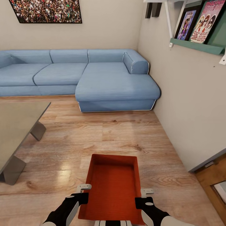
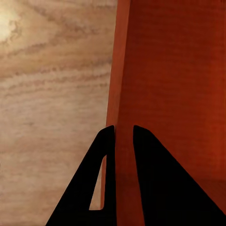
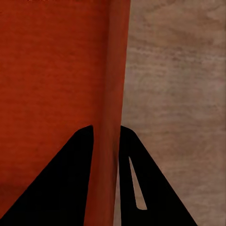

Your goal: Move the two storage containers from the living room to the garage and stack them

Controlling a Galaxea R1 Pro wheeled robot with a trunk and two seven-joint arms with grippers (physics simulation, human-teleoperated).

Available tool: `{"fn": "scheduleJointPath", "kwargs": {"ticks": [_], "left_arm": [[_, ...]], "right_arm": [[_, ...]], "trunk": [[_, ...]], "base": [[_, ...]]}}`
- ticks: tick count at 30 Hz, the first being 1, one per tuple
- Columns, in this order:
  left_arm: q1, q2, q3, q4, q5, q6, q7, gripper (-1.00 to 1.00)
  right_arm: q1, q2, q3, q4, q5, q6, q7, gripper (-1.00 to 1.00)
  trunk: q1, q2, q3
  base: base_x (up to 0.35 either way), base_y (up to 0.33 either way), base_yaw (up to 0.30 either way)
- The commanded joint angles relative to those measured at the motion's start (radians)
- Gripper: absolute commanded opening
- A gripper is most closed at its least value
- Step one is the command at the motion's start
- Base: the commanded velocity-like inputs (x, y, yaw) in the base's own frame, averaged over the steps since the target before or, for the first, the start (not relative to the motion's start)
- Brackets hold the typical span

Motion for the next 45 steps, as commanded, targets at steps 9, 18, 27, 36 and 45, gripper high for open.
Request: {"fn": "scheduleJointPath", "kwargs": {"ticks": [9,18,27,36,45], "left_arm": [[-0.001,0.001,0.003,0.002,-0.017,0.008,0.004,-1.00],[0.000,0.001,0.003,0.002,-0.017,0.008,0.004,-1.00],[0.000,0.001,0.003,0.002,-0.017,0.007,0.004,-1.00],[0.000,0.001,0.003,0.002,-0.017,0.008,0.004,-1.00],[0.000,0.001,0.003,0.000,-0.017,0.008,0.004,-1.00]], "right_arm": [[-0.001,-0.009,0.000,0.002,-0.009,-0.006,-0.007,-1.00],[-0.001,-0.008,0.000,0.002,-0.008,-0.006,-0.008,-1.00],[-0.001,-0.007,0.000,0.002,-0.007,-0.006,-0.008,-1.00],[-0.001,-0.008,0.000,0.001,-0.007,-0.006,-0.008,-1.00],[-0.001,-0.009,0.000,0.001,-0.007,-0.004,-0.009,-1.00]], "trunk": [[-0.016,0.028,0.012],[-0.050,0.091,0.040],[-0.085,0.154,0.068],[-0.119,0.217,0.096],[-0.154,0.280,0.125]], "base": [[0.000,0.000,0.000],[0.000,0.000,0.000],[0.000,0.000,0.000],[0.000,0.000,0.000],[0.000,0.000,0.000]]}}
